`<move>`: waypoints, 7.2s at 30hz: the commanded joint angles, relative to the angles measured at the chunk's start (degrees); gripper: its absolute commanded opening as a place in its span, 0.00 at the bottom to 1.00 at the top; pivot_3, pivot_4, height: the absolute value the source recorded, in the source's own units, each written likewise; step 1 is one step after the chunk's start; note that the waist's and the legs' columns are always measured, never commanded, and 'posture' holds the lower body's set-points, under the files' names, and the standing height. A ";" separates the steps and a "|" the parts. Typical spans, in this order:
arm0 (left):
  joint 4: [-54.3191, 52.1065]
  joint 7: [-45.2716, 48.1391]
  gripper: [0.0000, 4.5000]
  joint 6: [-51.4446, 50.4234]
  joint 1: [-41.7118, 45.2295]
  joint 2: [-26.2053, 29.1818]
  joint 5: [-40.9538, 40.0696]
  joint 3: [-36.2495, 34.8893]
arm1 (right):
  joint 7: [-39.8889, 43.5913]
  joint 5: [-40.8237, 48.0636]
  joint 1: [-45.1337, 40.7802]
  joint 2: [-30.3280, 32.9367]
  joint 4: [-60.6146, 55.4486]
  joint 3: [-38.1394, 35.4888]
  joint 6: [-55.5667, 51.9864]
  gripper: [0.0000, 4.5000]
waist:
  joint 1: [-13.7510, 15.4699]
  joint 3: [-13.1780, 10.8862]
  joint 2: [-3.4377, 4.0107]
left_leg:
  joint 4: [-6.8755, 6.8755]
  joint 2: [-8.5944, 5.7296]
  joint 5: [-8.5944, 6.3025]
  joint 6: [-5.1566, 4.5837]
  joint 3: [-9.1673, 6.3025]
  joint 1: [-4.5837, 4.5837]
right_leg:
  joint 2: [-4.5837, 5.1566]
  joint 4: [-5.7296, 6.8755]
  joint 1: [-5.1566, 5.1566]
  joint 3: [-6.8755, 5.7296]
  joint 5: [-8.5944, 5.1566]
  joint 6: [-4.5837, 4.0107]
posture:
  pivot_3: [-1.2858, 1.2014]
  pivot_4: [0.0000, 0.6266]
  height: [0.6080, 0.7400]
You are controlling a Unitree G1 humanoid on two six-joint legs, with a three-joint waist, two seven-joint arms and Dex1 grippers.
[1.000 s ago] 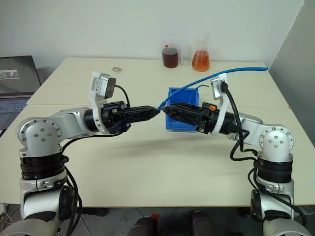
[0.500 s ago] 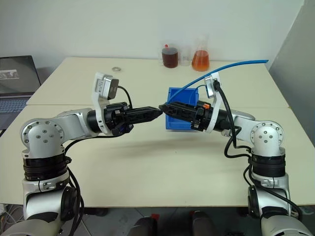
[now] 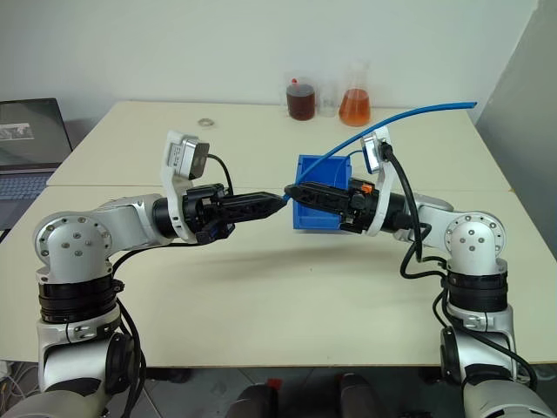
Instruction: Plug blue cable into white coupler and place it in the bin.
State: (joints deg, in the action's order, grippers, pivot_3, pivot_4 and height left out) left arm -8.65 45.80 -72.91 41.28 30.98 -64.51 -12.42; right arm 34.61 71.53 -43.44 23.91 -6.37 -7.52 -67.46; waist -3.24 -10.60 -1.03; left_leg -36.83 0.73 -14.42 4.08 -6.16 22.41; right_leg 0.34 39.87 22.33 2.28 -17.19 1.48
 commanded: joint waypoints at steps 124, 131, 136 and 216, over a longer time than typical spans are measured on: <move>12.81 34.37 0.17 62.76 -16.32 7.29 52.43 23.97 | 5.59 -14.24 4.02 4.48 -7.52 5.46 4.84 0.02 | -0.28 -0.07 0.04 | -0.10 0.02 0.09 -0.14 0.19 0.46 | -0.05 0.65 0.87 0.19 0.08 0.01 | 0.52 0.24 1.00; 28.98 36.53 0.17 76.42 -11.58 5.92 60.85 31.35 | 9.85 -27.04 8.99 6.14 -11.71 15.18 15.96 0.02 | 0.01 -0.07 0.05 | -0.14 0.04 0.10 -0.15 0.19 0.46 | -0.11 0.67 0.86 0.19 0.07 -0.01 | 0.52 0.24 1.00; 34.91 36.58 0.17 78.09 -8.36 3.86 61.72 32.86 | 11.44 -34.71 11.67 5.15 -11.62 20.51 23.55 0.02 | 0.18 0.01 0.09 | -0.16 -0.02 0.16 -0.24 0.17 0.37 | -0.09 0.68 0.74 0.19 0.08 0.02 | 0.52 0.24 1.00; 36.28 35.45 0.17 75.89 -7.44 4.35 61.40 30.57 | 20.98 -62.02 8.90 -3.97 3.62 34.79 41.50 0.02 | 0.02 0.02 0.14 | 0.19 0.05 0.37 -0.59 0.00 -0.53 | -0.16 0.14 -0.19 0.07 0.10 0.27 | 0.52 0.24 1.00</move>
State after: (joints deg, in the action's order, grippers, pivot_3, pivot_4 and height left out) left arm 26.26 83.03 3.82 34.58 34.09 -5.41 18.35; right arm 54.60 11.05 -34.16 19.07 -2.52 26.22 -27.10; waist -3.22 -10.59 -0.89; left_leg -36.64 0.78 -14.05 3.49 -6.16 21.88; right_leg 0.18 40.01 22.14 2.34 -17.09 1.76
